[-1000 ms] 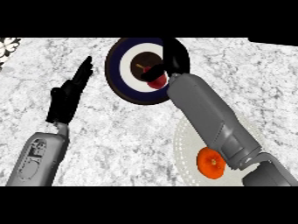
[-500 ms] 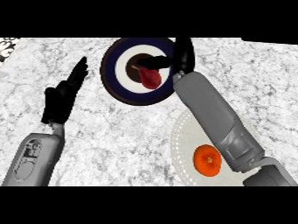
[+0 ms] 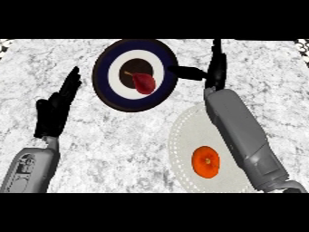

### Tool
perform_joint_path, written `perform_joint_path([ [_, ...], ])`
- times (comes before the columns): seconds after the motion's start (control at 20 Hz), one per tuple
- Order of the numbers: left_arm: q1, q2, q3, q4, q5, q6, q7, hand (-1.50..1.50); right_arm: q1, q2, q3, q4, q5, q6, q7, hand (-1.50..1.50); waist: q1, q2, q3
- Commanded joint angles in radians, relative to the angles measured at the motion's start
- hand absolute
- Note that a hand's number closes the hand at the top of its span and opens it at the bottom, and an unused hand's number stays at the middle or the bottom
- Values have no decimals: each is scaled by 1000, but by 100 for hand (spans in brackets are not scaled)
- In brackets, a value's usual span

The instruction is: Pick the pear from the placemat and place it in the plate

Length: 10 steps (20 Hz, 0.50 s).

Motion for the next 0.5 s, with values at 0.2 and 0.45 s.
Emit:
perform_joint_path([
  [0.2,21,30,42,-38,27,-36,13,0,243,-106,-1,-186,-24,185,-39,-150,-21,-6,-1],
  [0.45,27,-8,19,-3,4,-25,-6,0,310,-144,-69,-142,-57,278,-172,-150,-19,-4,0],
])
